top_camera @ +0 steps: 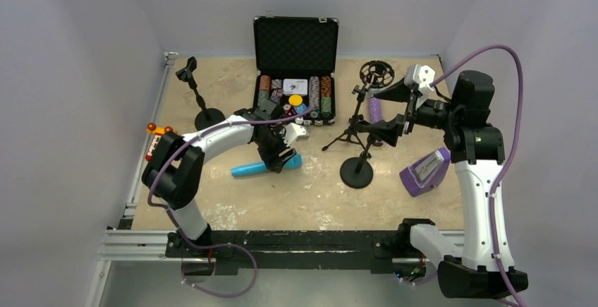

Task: Attach the microphones to the stand

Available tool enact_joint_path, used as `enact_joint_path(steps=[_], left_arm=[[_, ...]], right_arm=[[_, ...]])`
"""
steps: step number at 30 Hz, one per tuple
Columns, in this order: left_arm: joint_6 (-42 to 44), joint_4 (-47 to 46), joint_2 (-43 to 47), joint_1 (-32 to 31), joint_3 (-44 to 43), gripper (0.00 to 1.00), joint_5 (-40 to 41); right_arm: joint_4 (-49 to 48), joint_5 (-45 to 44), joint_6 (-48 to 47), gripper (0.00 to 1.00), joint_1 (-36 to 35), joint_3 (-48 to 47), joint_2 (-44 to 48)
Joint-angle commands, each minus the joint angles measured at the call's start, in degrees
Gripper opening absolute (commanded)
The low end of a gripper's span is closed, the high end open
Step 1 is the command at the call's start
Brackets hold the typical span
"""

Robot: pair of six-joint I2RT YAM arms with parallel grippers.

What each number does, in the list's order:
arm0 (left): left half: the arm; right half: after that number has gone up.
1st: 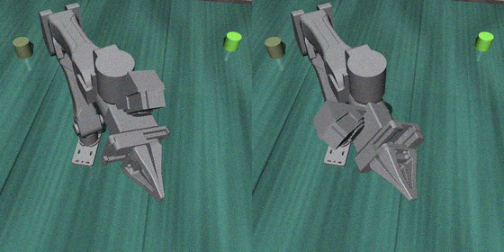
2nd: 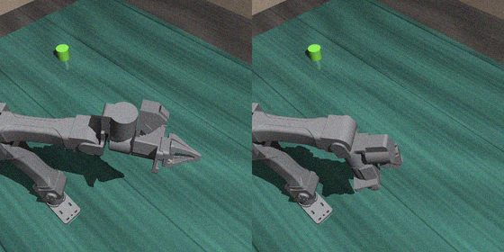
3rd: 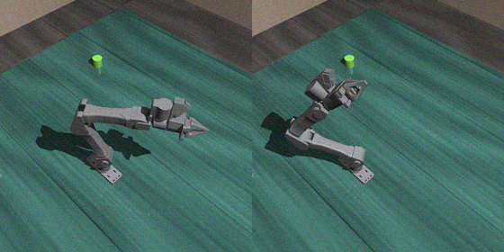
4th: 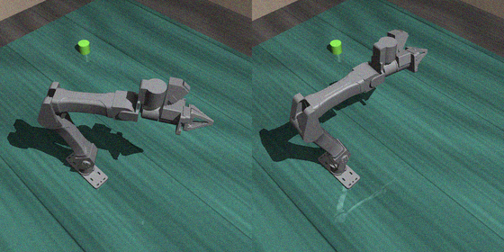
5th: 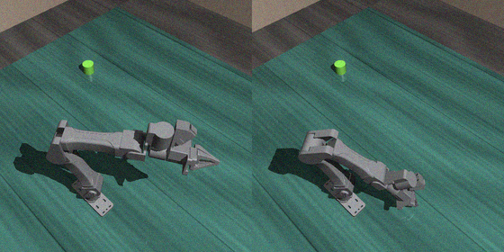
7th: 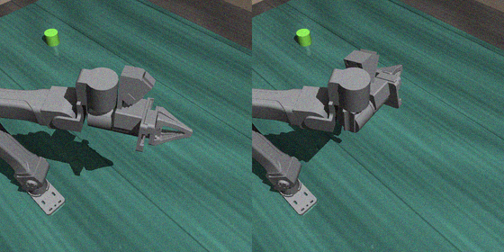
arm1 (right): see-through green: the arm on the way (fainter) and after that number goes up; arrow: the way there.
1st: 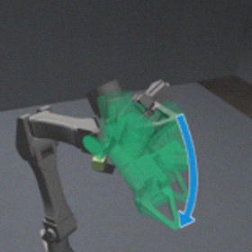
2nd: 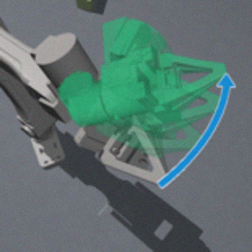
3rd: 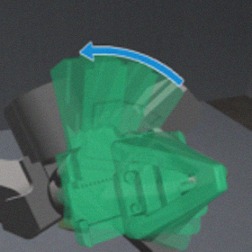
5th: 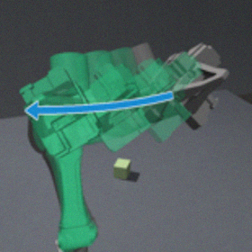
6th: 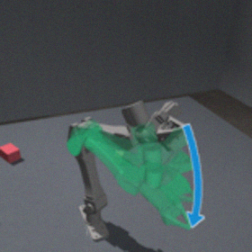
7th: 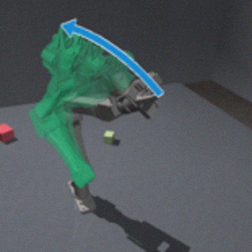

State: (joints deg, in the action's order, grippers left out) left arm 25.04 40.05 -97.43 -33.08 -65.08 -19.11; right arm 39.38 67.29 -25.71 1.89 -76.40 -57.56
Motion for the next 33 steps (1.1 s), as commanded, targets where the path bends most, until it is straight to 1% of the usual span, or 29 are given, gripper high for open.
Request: enact_joint_path(steps=[1, 5, 8, 12, 14, 15, 16, 19, 20, 23, 27, 29, 31, 33], left_arm=[[-0.9, 0.2, -3.6, -1.2, -4.5, 0.66, 2.2], [-1.3, 2.0, -7.2, -3.3, -6.4, 0.64, 6.1], [-1.8, 3.4, -9.8, -4.4, -7.7, 0.61, 8.6], [-2.3, 3.8, -10.9, -5.4, -7.3, 0.58, 10.5], [-2.3, 3.6, -11.1, -5.8, -7.0, 0.55, 11.0], [-2.3, 3.6, -11.2, -5.9, -7.1, 0.50, 11.2], [-2.6, 3.9, -11.3, -6.0, -7.3, 0.42, 11.3], [-4.1, 4.8, -11.5, -5.9, -8.5, 0.10, 11.3], [-4.7, 4.9, -11.1, -5.9, -8.7, 0.01, 11.2], [-6.9, 3.1, -6.1, -5.7, -7.5, 0.00, 10.6], [-12.0, 0.5, 5.8, -4.9, -6.4, 0.00, 7.1], [-15.2, -1.2, 12.4, -4.5, -6.6, 0.00, 5.3], [-19.0, -4.5, 19.5, -4.4, -7.0, 0.00, 4.2], [-22.7, -7.9, 24.3, -4.2, -8.3, 0.00, 3.0]], right_arm=[[-2.0, 2.4, 1.4, 0.96, 0.0, 0.1, 1.2], [-1.8, 3.5, 1.7, 0.96, 0.0, -0.2, 1.3], [-1.6, 3.6, 1.8, 0.96, 0.0, -0.3, 1.5], [-1.3, 3.8, 1.6, 0.97, 0.0, -0.4, 1.6], [-1.2, 4.0, 1.6, 0.97, 0.0, -0.5, 1.5], [-1.2, 4.1, 1.6, 0.97, 0.0, -0.4, 1.5], [-1.2, 4.1, 1.6, 0.97, 0.0, -0.6, 1.5], [-0.2, 3.9, 1.0, 0.97, 0.0, -0.9, 1.7], [0.8, 3.7, 0.1, 0.97, 0.0, -1.4, 1.6], [7.5, 1.6, -5.4, 0.98, 0.0, -5.4, 0.8], [16.4, -0.9, -10.4, 0.98, 0.0, -13.4, -2.1], [19.6, -0.2, -11.3, 0.98, 0.0, -17.1, -3.9], [21.8, 1.4, -11.5, 0.98, 0.0, -18.9, -5.3], [23.5, 3.7, -10.9, 0.97, -0.2, -20.0, -6.8]])
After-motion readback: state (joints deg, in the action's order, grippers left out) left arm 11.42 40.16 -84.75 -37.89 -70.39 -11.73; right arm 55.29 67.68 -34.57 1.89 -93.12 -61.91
